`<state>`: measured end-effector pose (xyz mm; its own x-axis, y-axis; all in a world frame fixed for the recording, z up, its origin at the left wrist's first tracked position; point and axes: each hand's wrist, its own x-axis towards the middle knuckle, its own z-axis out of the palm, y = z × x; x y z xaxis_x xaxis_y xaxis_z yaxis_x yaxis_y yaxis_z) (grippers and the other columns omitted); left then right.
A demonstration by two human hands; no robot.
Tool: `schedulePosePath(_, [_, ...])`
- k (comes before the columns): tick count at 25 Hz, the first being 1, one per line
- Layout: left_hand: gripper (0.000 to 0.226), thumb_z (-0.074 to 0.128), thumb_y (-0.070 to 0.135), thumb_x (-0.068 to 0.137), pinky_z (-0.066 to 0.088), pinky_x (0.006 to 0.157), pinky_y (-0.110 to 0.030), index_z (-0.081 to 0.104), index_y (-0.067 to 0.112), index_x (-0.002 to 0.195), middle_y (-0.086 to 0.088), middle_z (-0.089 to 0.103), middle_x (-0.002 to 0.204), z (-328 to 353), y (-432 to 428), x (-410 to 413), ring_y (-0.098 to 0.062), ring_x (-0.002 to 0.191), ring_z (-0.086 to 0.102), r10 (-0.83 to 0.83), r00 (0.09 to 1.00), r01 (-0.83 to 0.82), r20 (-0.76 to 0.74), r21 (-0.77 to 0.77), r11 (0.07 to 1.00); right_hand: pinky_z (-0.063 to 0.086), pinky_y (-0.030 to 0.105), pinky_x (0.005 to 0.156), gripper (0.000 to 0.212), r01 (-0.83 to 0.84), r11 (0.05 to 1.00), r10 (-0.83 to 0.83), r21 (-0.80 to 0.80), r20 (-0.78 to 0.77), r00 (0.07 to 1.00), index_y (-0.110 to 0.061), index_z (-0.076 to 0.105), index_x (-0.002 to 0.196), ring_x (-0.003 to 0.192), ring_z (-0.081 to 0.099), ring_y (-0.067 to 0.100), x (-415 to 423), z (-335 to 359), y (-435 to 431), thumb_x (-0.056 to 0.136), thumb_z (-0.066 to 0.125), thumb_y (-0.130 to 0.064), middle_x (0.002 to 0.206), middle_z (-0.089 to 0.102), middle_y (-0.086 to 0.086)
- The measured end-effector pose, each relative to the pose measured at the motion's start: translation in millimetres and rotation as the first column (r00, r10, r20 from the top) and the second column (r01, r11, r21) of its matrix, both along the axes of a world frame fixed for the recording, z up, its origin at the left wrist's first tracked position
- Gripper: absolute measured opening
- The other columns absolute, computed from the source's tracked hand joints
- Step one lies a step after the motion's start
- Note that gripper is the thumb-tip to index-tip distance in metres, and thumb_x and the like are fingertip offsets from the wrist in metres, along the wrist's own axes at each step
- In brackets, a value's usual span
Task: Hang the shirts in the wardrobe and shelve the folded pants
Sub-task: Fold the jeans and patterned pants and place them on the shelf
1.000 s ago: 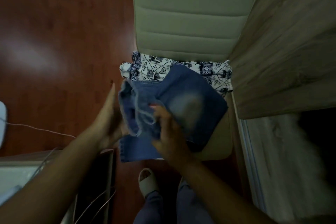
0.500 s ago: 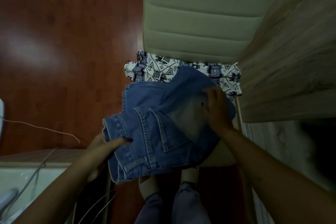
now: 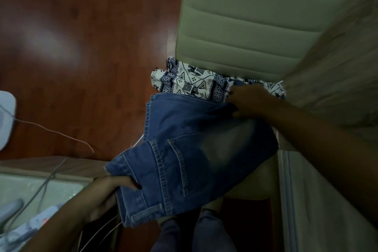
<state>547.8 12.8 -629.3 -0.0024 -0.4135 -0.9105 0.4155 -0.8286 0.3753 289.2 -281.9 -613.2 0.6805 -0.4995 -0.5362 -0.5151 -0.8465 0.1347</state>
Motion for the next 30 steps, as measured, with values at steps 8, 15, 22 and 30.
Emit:
schedulePosePath(8, [0.04, 0.066, -0.002, 0.076, 0.058, 0.073, -0.041, 0.061, 0.007, 0.115, -0.017, 0.07, 0.111, -40, -110, 15, -0.033, 0.093, 0.07, 0.008, 0.979, 0.028, 0.204, -0.169, 0.985, 0.047, 0.037, 0.091, 0.039, 0.387, 0.915, -0.347, 0.115, -0.265, 0.9, -0.007, 0.06, 0.099, 0.109, 0.053, 0.034, -84, 0, -54, 0.085, 0.056, -0.043, 0.127, 0.052, 0.021])
schedulePosePath(15, [0.03, 0.067, 0.014, 0.085, 0.053, 0.051, -0.036, 0.055, 0.001, 0.109, -0.018, 0.065, 0.103, -77, -118, -1, -0.029, 0.076, 0.065, -0.093, 0.892, 0.123, 0.443, -0.039, 0.992, 0.037, 0.046, 0.105, 0.066, 0.644, 0.509, -0.83, 0.571, 0.525, 0.19, -0.002, 0.034, 0.133, 0.123, 0.042, 0.033, -138, -70, 7, 0.081, 0.067, -0.026, 0.131, 0.041, 0.02])
schedulePosePath(22, [0.053, 0.072, 0.034, 0.074, 0.056, 0.083, -0.054, 0.057, 0.004, 0.115, -0.02, 0.07, 0.106, -82, -95, 7, -0.041, 0.093, 0.069, -0.149, 0.922, 0.157, 0.358, 0.007, 0.988, 0.049, 0.022, 0.069, 0.036, 0.558, 0.102, -0.95, 0.823, 0.248, -0.192, -0.013, 0.05, 0.103, 0.082, 0.06, 0.014, -150, -73, 44, 0.082, 0.067, -0.036, 0.091, 0.06, -0.002])
schedulePosePath(30, [0.04, 0.07, 0.026, 0.078, 0.059, 0.056, -0.031, 0.061, 0.001, 0.108, -0.019, 0.071, 0.099, -86, -92, -11, -0.023, 0.073, 0.072, -0.189, 0.913, 0.226, 0.362, -0.064, 0.972, 0.048, 0.011, 0.068, 0.037, 0.636, 0.272, -0.88, 0.722, 0.454, -0.139, -0.018, 0.058, 0.104, 0.078, 0.06, -0.01, -205, -50, 73, 0.086, 0.056, -0.049, 0.091, 0.062, -0.006])
